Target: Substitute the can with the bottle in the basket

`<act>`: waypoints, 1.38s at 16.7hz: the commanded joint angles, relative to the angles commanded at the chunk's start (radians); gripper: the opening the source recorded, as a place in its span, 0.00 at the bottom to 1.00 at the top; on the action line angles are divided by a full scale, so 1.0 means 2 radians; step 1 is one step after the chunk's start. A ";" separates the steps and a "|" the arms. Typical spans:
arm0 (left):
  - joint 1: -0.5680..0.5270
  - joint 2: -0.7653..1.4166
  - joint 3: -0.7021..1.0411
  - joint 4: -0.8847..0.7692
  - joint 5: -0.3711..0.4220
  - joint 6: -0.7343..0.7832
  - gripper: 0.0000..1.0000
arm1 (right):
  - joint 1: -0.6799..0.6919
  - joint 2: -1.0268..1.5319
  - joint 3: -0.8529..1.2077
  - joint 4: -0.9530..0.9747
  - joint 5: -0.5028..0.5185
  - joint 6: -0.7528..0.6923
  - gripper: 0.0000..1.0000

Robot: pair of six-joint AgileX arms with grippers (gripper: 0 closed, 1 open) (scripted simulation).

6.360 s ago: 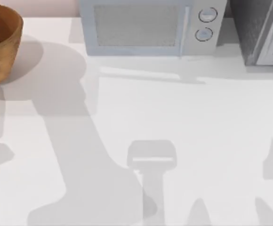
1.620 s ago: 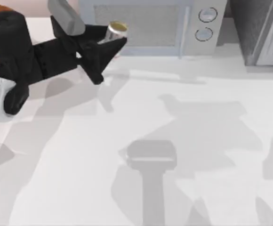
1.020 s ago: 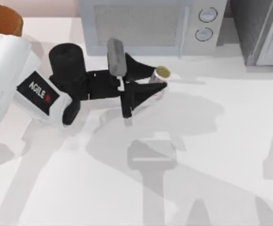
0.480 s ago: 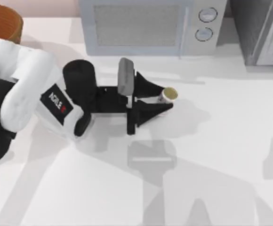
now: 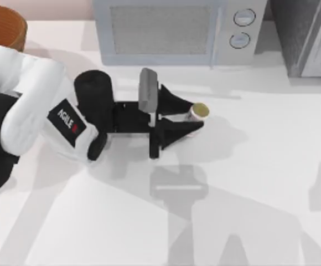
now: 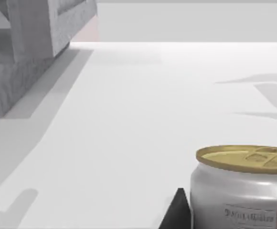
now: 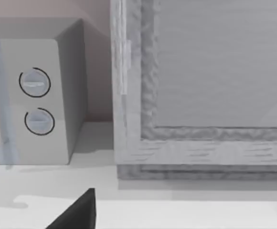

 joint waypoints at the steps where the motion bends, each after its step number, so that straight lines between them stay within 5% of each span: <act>1: 0.000 0.000 0.000 0.000 0.000 0.000 0.38 | 0.000 0.000 0.000 0.000 0.000 0.000 1.00; 9: 0.000 0.000 0.000 0.000 0.000 0.000 0.98 | 0.000 0.000 0.000 0.000 0.000 0.000 1.00; 19: 0.002 0.000 0.000 0.000 0.000 0.000 1.00 | 0.000 0.000 0.000 0.000 0.000 0.000 1.00; 23: 0.023 -0.044 -0.036 -0.041 -0.037 -0.006 1.00 | 0.000 0.000 0.000 0.000 0.000 0.000 1.00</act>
